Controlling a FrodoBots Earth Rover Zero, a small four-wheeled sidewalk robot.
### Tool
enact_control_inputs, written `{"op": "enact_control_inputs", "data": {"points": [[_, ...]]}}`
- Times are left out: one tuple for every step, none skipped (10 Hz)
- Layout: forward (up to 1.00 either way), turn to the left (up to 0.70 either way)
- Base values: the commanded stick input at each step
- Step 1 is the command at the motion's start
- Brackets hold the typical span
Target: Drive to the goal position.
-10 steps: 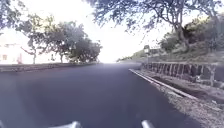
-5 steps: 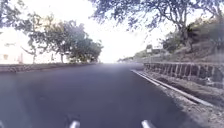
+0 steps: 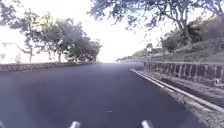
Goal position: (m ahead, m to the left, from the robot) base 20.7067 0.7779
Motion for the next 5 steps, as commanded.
{"op": "enact_control_inputs", "data": {"points": [[0.70, -0.35], [0.70, -0.22], [0.70, -0.08], [0.70, 0.00], [0.70, 0.00]]}}
